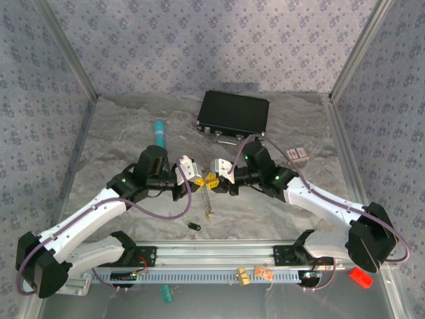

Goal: Put the keys on the keyring

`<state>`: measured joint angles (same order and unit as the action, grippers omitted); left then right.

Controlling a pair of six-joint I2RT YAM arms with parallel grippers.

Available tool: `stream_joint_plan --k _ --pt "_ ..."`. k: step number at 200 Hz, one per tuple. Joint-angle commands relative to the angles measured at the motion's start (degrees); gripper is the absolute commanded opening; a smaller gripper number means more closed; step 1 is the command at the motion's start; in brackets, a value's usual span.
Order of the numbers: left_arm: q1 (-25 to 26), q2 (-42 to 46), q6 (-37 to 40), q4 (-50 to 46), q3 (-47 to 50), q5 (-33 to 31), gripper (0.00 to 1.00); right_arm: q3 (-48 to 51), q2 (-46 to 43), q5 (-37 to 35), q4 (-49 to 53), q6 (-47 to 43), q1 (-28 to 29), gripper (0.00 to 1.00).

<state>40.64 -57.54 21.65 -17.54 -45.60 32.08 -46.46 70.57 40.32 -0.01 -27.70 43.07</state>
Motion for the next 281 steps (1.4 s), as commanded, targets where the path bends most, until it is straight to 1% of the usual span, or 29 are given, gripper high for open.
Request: stream_joint_plan --k 1,17,27,46,50,54,59,63,71,94,123,134,166,197,253,281 --pt "0.5 -0.2 1.4 0.1 -2.7 1.7 0.0 -2.1 0.7 1.9 -1.1 0.6 0.5 0.17" --pt "0.4 -0.6 1.6 -0.4 -3.0 1.9 0.0 -2.1 0.8 2.0 -1.0 0.5 0.4 0.08" --pt "0.4 -0.7 2.1 -1.1 -3.2 1.6 0.0 -2.1 0.7 2.1 -0.8 0.5 0.1 0.0" --pt "0.5 -0.5 2.5 -1.9 -3.4 0.6 0.0 -1.5 0.4 3.2 -0.7 0.5 -0.5 0.0" --pt "0.4 -0.3 2.2 -1.7 -3.3 -0.1 0.04 -1.3 0.3 3.5 -0.8 0.6 -0.7 0.0" --pt "0.3 -0.1 1.8 -1.2 -2.9 -0.7 0.15 -1.2 0.2 3.8 -1.0 0.8 -0.8 0.0" --pt "0.4 0.3 1.3 -0.5 -2.5 -1.3 0.24 -1.0 0.2 4.3 -1.2 1.0 -1.0 0.0" --pt "0.3 0.7 1.0 0.0 -2.0 -1.6 0.28 -0.9 0.1 4.6 -1.5 1.3 -1.2 0.0" --pt "0.2 1.5 0.4 1.3 -0.8 -1.7 0.3 -0.8 -0.1 5.2 -2.0 1.9 -1.4 0.0" --pt "-0.5 4.6 -1.7 6.4 4.3 -1.9 0.29 0.3 -0.9 8.0 -5.0 4.5 -2.6 0.0" --pt "-0.5 9.0 -5.6 18.1 11.6 -0.6 0.27 0.6 -1.0 10.2 -5.5 5.2 -3.0 0.0" --pt "-0.6 9.9 -6.6 20.7 13.2 0.0 0.27 0.6 -1.2 10.4 -5.5 5.4 -3.0 0.0" --pt "-0.6 10.4 -7.3 22.5 14.9 0.6 0.25 0.4 -1.1 10.6 -5.6 5.7 -2.7 0.0" --pt "-0.6 10.3 -9.7 26.3 16.4 1.5 0.25 0.2 -1.0 10.1 -5.2 5.4 -2.3 0.0" --pt "-0.5 9.2 -11.2 27.9 16.6 3.7 0.24 0.1 -0.7 10.1 -6.0 5.7 -1.8 0.0" --pt "-0.5 9.4 -11.6 29.3 16.8 3.8 0.2 0.3 -0.7 10.3 -5.9 5.7 -1.6 0.0"
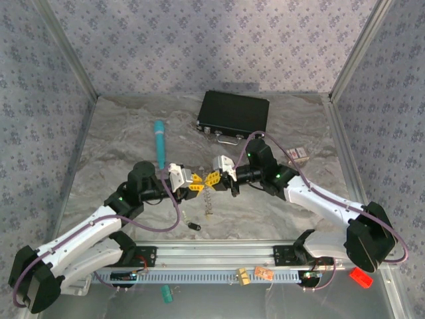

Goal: Put the keys on the keyring

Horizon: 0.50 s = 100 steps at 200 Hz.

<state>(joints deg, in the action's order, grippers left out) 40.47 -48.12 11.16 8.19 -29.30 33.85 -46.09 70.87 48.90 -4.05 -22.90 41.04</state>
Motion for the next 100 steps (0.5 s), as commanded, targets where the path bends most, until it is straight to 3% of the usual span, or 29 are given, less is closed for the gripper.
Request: stream_joint_plan --k 1,62,81,100 --pt "-0.3 -0.1 -1.1 3.6 0.5 2.1 0.2 -0.1 -1.0 1.7 -1.8 0.9 0.4 0.0" --pt "-0.2 -1.3 -0.9 4.7 0.3 2.0 0.0 0.0 -1.2 0.9 -1.7 0.8 0.9 0.0" --pt "-0.2 -0.9 -0.2 4.0 0.3 0.9 0.0 0.2 -2.3 -2.6 1.7 -1.6 0.2 0.2" --pt "-0.3 -0.9 0.2 3.3 0.1 0.3 0.0 -1.2 -2.6 -5.9 8.3 -6.5 -0.2 0.24"
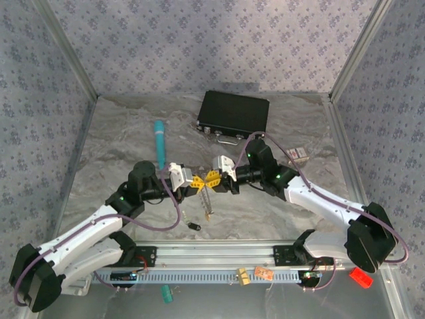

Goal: Put the keys on the keyring

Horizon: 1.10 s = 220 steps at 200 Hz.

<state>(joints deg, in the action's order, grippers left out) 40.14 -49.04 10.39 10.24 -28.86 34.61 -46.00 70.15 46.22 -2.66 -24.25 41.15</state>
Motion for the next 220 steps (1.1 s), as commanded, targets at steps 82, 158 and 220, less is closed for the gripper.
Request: stream_joint_plan --k 82,158,220 --pt "0.6 -0.8 2.0 -0.9 -1.5 -0.2 0.0 -3.0 -0.2 -2.0 6.7 -5.3 0.2 0.22" --pt "0.9 -1.2 2.1 -1.0 -1.6 0.8 0.0 -4.5 2.0 -3.5 8.2 -5.9 1.7 0.16" --pt "1.0 -1.8 1.9 -1.6 -2.0 -0.5 0.01 -4.8 2.5 -0.3 7.1 -4.8 1.9 0.0"
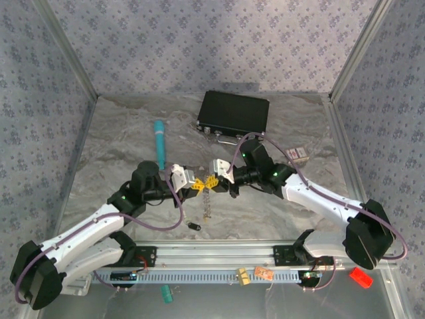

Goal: Put the keys on the keyring

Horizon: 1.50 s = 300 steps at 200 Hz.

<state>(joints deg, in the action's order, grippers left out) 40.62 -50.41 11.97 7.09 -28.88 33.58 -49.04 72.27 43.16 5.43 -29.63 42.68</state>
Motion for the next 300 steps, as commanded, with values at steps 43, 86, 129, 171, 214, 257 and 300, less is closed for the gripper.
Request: stream_joint_plan --k 43,86,129,171,214,257,300 --pt "0.5 -1.6 -0.2 2.1 -2.0 0.0 0.12 -0.7 0.2 4.8 -6.2 4.2 0.6 0.0" --pt "0.6 -1.6 0.2 2.9 -1.8 0.0 0.08 -0.1 0.4 5.0 -7.4 5.1 0.8 0.0" --pt "0.6 -0.5 2.2 1.7 -1.7 -4.0 0.0 2.9 -2.8 -2.7 -8.3 5.6 -1.4 0.3" --pt "0.6 0.2 4.7 -4.0 -3.3 -13.9 0.0 5.1 -7.6 -13.1 -3.2 7.7 -4.2 0.36" --pt "0.0 1.2 4.3 -7.1 -3.3 -22.2 0.0 10.1 -8.0 -26.0 -5.0 13.3 7.5 0.32" --pt "-3.6 3.5 -0.2 -6.6 -1.5 -24.3 0.0 18.3 -6.2 -34.0 -14.4 17.6 19.1 0.36" --pt "-4.7 3.7 -2.0 -7.1 -1.1 -24.8 0.0 15.5 8.2 -38.8 -18.7 13.7 26.8 0.38"
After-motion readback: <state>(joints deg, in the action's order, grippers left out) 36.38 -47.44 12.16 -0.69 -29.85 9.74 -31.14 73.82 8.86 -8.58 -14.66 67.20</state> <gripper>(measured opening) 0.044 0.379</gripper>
